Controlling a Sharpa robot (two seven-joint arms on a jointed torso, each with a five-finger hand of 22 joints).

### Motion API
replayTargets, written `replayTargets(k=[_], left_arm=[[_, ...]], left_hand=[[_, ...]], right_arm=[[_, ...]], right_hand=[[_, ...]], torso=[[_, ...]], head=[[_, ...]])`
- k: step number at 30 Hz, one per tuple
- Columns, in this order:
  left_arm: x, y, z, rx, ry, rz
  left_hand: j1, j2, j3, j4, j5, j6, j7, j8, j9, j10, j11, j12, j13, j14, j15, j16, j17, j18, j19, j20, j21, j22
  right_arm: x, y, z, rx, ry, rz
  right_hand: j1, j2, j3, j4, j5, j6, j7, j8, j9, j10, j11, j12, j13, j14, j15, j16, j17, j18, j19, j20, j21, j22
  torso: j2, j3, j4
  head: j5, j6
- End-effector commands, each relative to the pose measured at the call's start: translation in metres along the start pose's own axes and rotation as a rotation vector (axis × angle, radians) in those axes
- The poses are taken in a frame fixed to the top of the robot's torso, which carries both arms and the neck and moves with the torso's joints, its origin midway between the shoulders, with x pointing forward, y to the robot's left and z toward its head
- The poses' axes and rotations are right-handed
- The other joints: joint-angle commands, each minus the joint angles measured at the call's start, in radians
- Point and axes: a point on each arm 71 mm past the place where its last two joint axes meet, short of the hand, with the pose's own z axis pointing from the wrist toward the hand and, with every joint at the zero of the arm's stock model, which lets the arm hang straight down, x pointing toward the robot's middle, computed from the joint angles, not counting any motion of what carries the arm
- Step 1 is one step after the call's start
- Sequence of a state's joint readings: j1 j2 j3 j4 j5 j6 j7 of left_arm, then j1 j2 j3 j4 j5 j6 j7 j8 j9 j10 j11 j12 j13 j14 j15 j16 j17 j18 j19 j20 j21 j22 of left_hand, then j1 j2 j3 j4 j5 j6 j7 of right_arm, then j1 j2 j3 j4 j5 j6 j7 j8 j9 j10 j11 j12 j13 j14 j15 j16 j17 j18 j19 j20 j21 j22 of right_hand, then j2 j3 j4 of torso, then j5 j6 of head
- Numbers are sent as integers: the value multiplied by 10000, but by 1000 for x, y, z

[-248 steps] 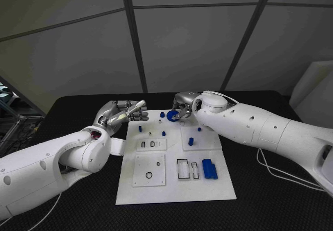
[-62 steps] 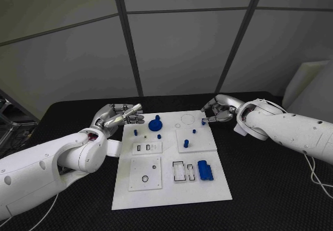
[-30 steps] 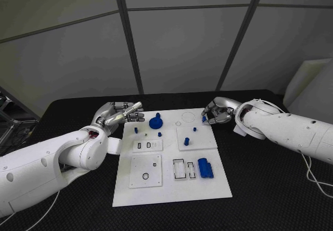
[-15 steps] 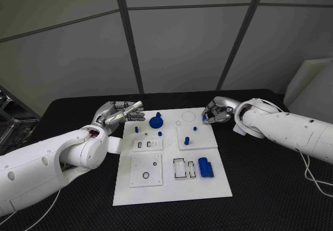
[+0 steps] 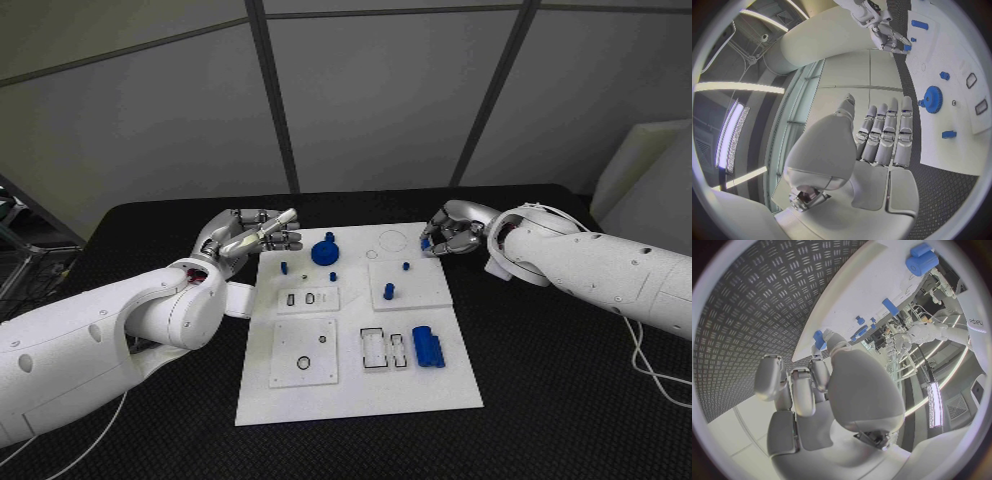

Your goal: Assemble the parts on the task board

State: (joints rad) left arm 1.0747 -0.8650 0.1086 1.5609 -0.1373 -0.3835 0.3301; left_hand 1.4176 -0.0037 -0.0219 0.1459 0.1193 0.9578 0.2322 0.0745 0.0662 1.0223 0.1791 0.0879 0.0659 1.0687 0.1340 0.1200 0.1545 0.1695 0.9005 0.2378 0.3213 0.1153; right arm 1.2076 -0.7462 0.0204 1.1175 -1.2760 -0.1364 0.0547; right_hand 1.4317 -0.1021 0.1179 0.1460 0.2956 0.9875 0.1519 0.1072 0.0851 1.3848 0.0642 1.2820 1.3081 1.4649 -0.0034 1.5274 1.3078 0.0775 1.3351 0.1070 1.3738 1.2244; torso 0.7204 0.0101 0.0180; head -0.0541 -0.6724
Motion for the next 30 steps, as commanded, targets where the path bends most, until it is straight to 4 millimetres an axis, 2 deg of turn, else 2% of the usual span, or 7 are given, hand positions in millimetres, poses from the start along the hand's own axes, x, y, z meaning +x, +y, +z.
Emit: replayTargets(k=[1, 12, 15, 21, 24, 30], left_arm=[[1, -1, 0, 85, 110, -28], [1, -1, 1, 63, 85, -21], [1, -1, 1, 61, 83, -21], [1, -1, 1, 61, 78, -20], [1, -1, 1, 58, 76, -20], [0, 0, 0, 48, 55, -13]], left_hand=[[28, 49, 0, -34, -50, -19, 1, -51, -6, -49, 20, -65, 17, -30, 18, -68, 9, 122, 16, 47, -49, -17], [28, 49, 0, -34, -50, -19, 1, -51, -6, -49, 20, -65, 17, -30, 18, -68, 9, 122, 16, 47, -49, -17], [28, 49, 0, -34, -50, -19, 1, -51, -6, -49, 20, -65, 17, -30, 18, -68, 9, 122, 16, 47, -49, -17], [28, 49, 0, -34, -50, -19, 1, -51, -6, -49, 20, -65, 17, -30, 18, -68, 9, 122, 16, 47, -49, -17], [28, 49, 0, -34, -50, -19, 1, -51, -6, -49, 20, -65, 17, -30, 18, -68, 9, 122, 16, 47, -49, -17], [28, 49, 0, -34, -50, -19, 1, -51, -6, -49, 20, -65, 17, -30, 18, -68, 9, 122, 16, 47, -49, -17]], right_arm=[[0, 1, 1, 33, 85, -74], [0, 1, 1, 11, 88, -76], [0, 2, 1, -23, 58, -77], [-2, 3, 1, -105, -189, -87], [-3, 5, 1, -147, -444, -65], [-6, 9, 0, -176, -1026, 42]], right_hand=[[4, 85, -70, 15, -37, 85, 2, 26, 12, 72, 6, 40, 95, 868, -20, 32, 1783, -21, 58, -6, 44, 25], [28, 195, -32, 23, -33, 220, -36, 82, 25, 77, -25, 47, 99, 867, -44, 31, 1782, -22, 69, -26, 51, 36], [80, 304, 23, 9, -39, 441, -109, 183, 57, 96, -83, 74, 122, 870, -85, 36, 1793, -32, 109, -55, 85, 93], [203, 530, 145, -56, -129, 1061, -355, 487, 162, 177, -285, 171, 209, 874, -244, 45, 1816, -60, 211, -181, 172, 245], [254, 670, 242, -84, -424, 1218, -451, 572, 187, 195, -371, 171, 214, 875, -327, 44, 1819, -67, 231, -264, 190, 277], [300, 728, 317, -126, -547, 1257, -487, 597, 192, 176, -408, 122, 178, 872, -363, 36, 1809, -73, 244, -308, 201, 298]], torso=[[4, 5, 0], [-3, 5, 3], [0, 5, 2], [-3, 6, 3], [-5, 6, 6], [-12, 7, 9]], head=[[-6, -8], [-25, -33], [-27, -35], [-25, -39], [-22, -45], [-3, -45]])
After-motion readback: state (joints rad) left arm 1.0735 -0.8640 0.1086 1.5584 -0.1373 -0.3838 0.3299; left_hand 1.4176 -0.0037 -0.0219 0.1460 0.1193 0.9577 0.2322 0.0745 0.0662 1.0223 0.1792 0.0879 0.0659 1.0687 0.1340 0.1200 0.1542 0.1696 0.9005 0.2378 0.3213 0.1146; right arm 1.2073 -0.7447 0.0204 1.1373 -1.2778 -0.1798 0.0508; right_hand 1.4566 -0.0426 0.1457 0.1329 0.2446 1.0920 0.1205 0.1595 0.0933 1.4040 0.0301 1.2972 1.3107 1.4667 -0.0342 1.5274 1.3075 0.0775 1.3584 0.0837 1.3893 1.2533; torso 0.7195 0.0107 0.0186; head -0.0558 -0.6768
